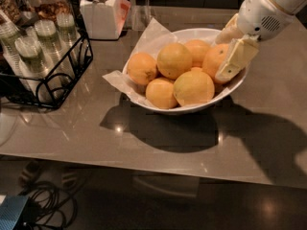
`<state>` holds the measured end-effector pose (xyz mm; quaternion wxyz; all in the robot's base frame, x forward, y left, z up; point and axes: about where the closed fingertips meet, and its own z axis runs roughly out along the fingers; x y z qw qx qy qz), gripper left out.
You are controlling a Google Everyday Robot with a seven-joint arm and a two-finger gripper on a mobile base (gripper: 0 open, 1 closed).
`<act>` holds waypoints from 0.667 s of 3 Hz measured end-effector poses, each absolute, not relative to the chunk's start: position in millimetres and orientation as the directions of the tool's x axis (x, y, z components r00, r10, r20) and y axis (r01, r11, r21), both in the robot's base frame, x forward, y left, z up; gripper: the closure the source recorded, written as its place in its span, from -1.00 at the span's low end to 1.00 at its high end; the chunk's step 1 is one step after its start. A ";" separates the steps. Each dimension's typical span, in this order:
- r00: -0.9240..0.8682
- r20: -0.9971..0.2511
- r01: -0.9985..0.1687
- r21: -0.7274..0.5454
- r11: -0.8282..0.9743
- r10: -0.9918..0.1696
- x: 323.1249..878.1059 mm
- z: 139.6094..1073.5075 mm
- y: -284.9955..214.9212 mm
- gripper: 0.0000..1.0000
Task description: Pick orange from white bowl
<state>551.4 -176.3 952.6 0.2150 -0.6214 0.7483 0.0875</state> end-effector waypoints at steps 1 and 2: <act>-0.147 -0.438 -0.973 -0.096 0.209 -0.887 554.7 938.7 -174.6 -0.40; -0.154 -0.442 -0.976 -0.073 0.206 -0.884 557.0 930.3 -173.4 -0.02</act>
Offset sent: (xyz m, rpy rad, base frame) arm 0.0013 -0.0001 -0.0308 0.0248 0.1058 0.0171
